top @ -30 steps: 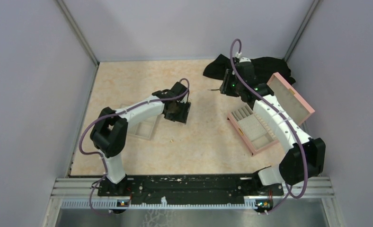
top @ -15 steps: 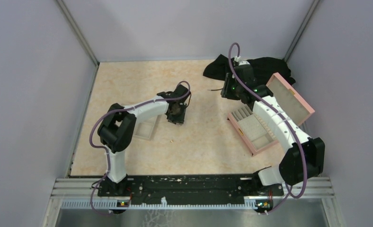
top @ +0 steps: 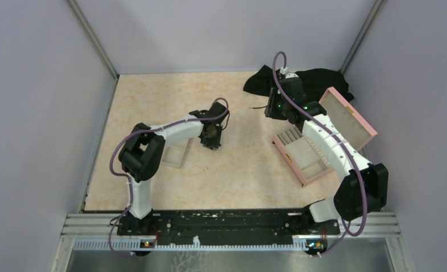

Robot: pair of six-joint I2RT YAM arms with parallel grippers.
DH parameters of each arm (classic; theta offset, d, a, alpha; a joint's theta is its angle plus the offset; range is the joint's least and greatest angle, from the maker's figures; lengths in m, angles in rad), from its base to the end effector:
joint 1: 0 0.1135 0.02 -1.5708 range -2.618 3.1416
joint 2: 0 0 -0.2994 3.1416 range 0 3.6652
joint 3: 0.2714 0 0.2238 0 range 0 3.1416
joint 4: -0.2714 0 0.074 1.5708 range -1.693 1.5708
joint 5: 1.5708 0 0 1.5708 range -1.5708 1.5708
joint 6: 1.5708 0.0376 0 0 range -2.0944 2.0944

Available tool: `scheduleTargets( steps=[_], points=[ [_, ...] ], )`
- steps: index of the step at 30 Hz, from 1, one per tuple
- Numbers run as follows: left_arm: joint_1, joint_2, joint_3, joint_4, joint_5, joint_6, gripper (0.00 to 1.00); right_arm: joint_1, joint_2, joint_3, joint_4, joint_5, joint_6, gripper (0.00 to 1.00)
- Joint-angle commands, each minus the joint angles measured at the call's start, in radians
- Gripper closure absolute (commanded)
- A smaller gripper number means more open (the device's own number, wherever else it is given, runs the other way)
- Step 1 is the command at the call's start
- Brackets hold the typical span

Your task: Organize the mixed jewelry

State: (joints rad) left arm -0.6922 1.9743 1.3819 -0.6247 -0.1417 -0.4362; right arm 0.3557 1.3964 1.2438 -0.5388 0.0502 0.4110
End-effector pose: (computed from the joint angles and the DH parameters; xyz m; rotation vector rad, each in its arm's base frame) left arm 0.3024 -0.2438 0.2139 0.3183 2.7482 -0.0985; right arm 0.2596 0.0944 0.3638 0.0902 2.2834 0.3488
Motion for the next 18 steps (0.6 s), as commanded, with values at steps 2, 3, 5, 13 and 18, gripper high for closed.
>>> scheduleTargets(
  steps=[2,3,5,13,18],
  points=[
    [-0.003,0.026,0.024,0.011,0.002,0.004,0.76,-0.002,0.01,0.018,0.044,-0.004,-0.009,0.67],
    [-0.003,0.028,0.028,0.011,0.002,0.006,0.77,-0.002,0.013,0.021,0.043,-0.002,-0.012,0.67],
    [-0.004,0.032,0.036,0.006,0.0,0.008,0.82,-0.001,0.016,0.027,0.04,-0.001,-0.013,0.67],
    [-0.003,0.004,0.076,-0.032,-0.012,0.02,1.0,-0.003,0.026,0.043,0.043,-0.008,-0.011,0.68],
    [-0.001,-0.03,0.103,-0.059,-0.02,0.026,1.0,-0.001,0.029,0.043,0.046,-0.012,-0.011,0.68]
  ],
)
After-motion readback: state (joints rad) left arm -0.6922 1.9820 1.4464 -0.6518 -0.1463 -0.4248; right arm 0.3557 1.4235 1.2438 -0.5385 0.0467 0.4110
